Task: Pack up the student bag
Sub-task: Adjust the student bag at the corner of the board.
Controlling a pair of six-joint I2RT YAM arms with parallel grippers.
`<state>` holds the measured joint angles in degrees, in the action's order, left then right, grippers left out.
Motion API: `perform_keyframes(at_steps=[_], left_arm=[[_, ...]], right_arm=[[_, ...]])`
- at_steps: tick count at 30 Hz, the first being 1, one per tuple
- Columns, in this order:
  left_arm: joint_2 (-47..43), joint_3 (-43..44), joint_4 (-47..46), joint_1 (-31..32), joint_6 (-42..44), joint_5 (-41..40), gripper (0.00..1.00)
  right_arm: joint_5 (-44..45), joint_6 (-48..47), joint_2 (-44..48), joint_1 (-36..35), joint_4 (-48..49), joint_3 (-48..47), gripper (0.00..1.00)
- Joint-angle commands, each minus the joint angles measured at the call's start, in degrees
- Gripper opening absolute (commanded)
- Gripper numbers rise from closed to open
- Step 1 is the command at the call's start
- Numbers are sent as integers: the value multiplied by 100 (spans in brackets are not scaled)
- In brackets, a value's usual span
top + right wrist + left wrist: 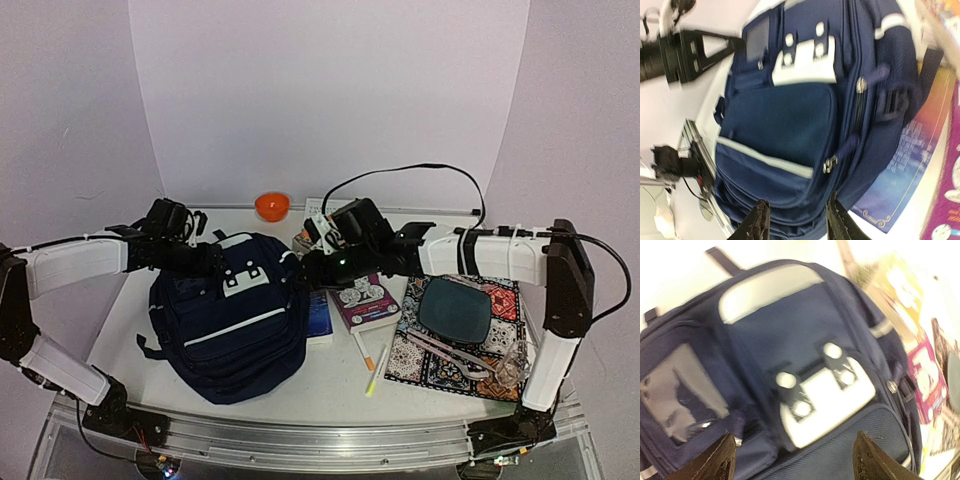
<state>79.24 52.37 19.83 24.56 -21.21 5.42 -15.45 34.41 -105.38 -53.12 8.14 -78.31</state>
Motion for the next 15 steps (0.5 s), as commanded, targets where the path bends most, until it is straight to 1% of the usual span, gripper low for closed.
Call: perform_keyframes(at_steps=[1, 5, 10, 15], left_arm=[[-30, 293, 207, 634, 474, 17, 82], [97, 318, 215, 815, 540, 52, 82], [168, 344, 223, 848, 643, 273, 82], [374, 431, 214, 904, 688, 583, 82]], right_arm=[[-42, 247, -440, -2, -397, -685, 40], [97, 502, -767, 0, -564, -1008, 40], [-42, 678, -1318, 0, -794, -1484, 39], [75, 879, -1633, 14, -951, -1600, 39]])
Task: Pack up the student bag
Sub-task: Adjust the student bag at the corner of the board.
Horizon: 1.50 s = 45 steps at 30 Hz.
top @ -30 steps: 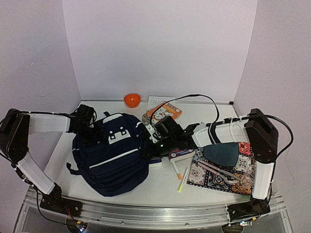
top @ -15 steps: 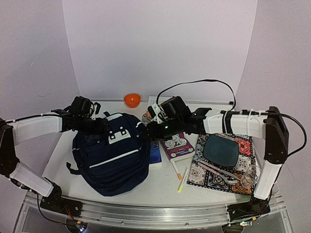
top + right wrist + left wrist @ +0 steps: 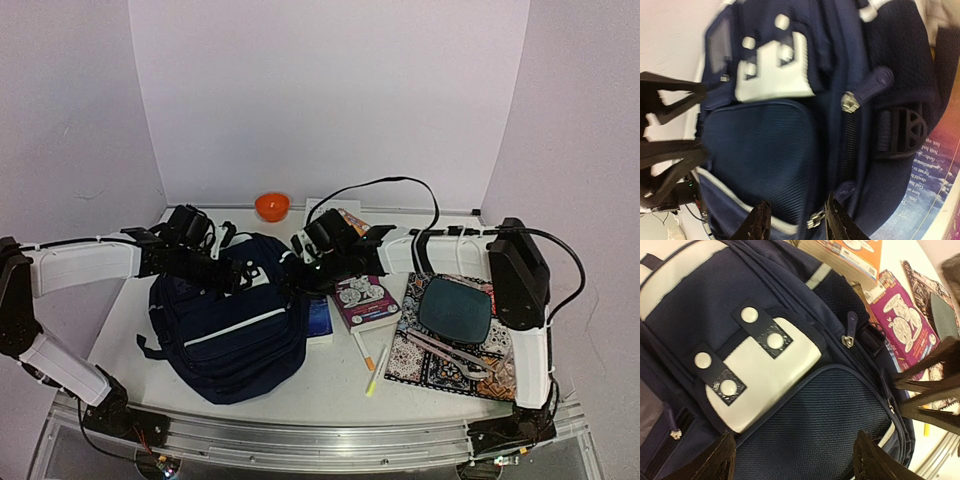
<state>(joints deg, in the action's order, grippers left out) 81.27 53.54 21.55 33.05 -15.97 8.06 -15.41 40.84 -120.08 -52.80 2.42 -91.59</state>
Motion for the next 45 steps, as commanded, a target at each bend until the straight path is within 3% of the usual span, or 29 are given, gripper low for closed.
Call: perform_keyframes(at_steps=[1, 24, 38, 45], left_arm=[[221, 332, 41, 83, 176, 335, 82], [954, 561, 38, 286, 410, 554, 82], [759, 430, -56, 325, 285, 469, 82], [797, 406, -179, 409, 205, 610, 82]], right_arm=[[86, 284, -192, -5, -402, -264, 39], [616, 953, -488, 156, -549, -222, 44], [1066, 1100, -352, 199, -807, -257, 34], [1136, 1072, -709, 208, -908, -653, 35]])
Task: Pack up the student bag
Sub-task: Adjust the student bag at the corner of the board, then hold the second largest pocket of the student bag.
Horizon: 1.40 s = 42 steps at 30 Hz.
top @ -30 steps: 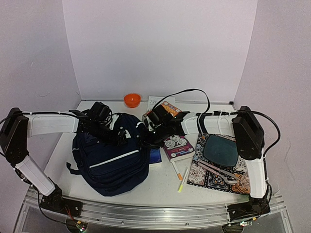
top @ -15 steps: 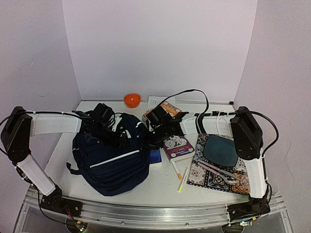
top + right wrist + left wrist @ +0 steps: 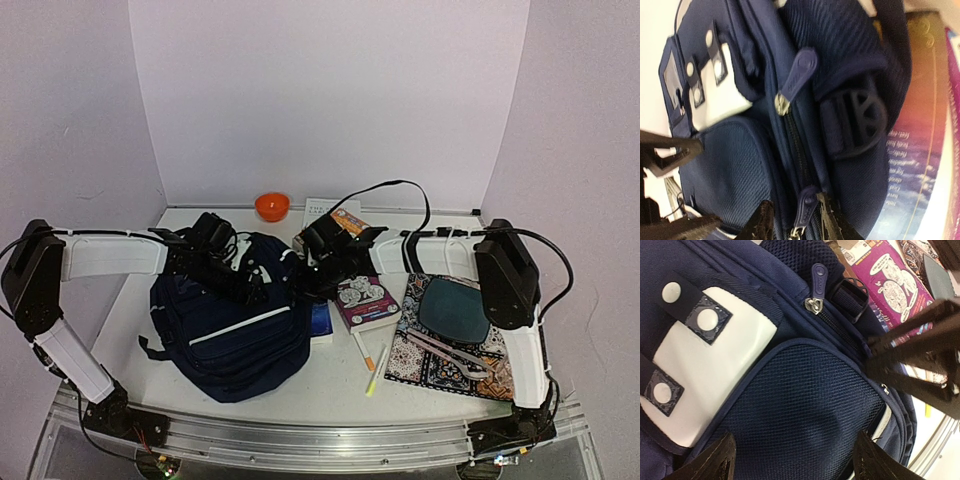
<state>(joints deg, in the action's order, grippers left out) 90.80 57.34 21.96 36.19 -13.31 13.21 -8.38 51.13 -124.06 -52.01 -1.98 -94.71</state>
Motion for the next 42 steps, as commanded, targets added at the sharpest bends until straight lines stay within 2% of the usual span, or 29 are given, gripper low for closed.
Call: perform_keyframes(at_steps=[1, 4, 8, 17, 23, 33, 42], left_arm=[[-149, 31, -227, 112, -68, 99, 82], [-160, 10, -256, 133, -93, 102, 82], [-166, -29, -292, 139, -131, 102, 81], [18, 47, -355, 165, -206, 85, 81], [98, 97, -409, 189, -267, 50, 80], [142, 189, -455, 202, -330, 19, 79], [108, 203, -431, 222, -256, -244, 78]], right_arm=[[453, 61, -353, 132, -471, -372, 36], [463, 88, -453, 186, -470, -402, 36], [375, 42, -508, 250, -470, -416, 31], [-136, -278, -138, 164, -444, -413, 30], [209, -371, 227, 114, -504, -237, 32], [632, -552, 301, 48, -926, -9, 31], [431, -644, 519, 49, -901, -338, 32]])
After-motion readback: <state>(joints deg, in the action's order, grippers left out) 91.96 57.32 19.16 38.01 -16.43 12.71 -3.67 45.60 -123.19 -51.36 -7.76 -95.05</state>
